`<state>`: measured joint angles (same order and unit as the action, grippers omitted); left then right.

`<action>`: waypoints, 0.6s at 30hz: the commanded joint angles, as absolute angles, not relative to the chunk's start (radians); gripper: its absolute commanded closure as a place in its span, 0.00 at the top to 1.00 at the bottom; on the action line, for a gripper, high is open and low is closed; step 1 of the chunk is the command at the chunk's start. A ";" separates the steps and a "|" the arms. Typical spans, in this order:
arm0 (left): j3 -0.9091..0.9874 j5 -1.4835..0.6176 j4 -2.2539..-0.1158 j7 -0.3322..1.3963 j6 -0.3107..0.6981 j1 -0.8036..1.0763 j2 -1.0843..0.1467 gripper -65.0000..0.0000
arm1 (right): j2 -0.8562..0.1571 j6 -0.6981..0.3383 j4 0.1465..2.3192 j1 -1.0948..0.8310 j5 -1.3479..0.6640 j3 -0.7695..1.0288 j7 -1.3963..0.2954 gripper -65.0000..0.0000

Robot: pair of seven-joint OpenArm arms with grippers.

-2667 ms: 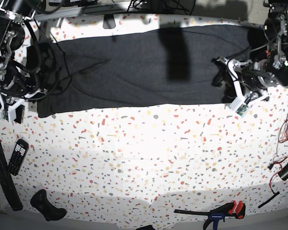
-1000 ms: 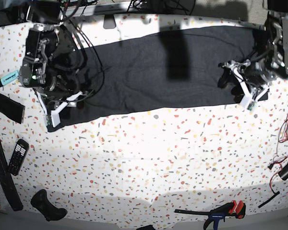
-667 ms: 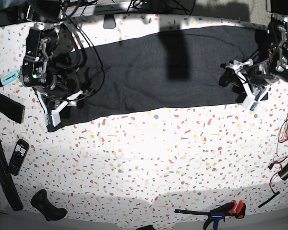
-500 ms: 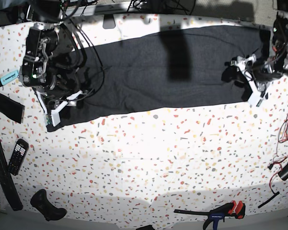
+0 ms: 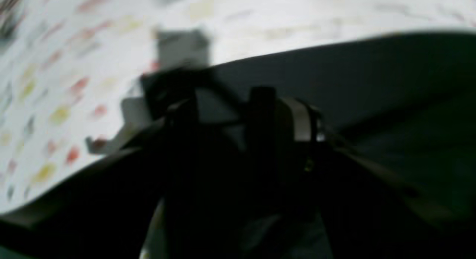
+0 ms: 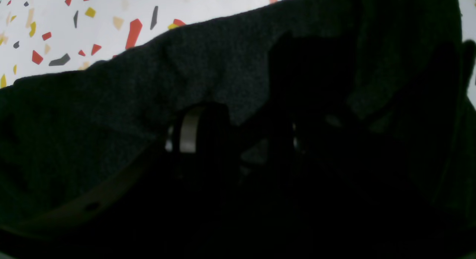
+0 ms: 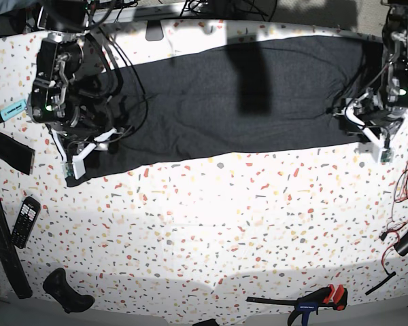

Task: Fold the T-shirt properly
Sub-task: 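Grasp the strip's edge with both grippers and fold it over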

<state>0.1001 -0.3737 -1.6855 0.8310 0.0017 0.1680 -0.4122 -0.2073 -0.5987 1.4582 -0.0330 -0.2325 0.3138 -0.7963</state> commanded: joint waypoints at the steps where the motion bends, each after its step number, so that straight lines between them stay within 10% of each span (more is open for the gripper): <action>1: 0.104 -0.382 -1.702 0.813 0.006 0.166 -0.403 0.49 | -0.213 -0.590 1.459 -0.031 -0.212 0.316 -0.837 0.41; 18: 0.104 -0.226 -1.440 0.732 0.160 0.202 -0.261 0.49 | -0.207 -0.542 1.454 -0.030 -0.212 0.314 -0.788 0.41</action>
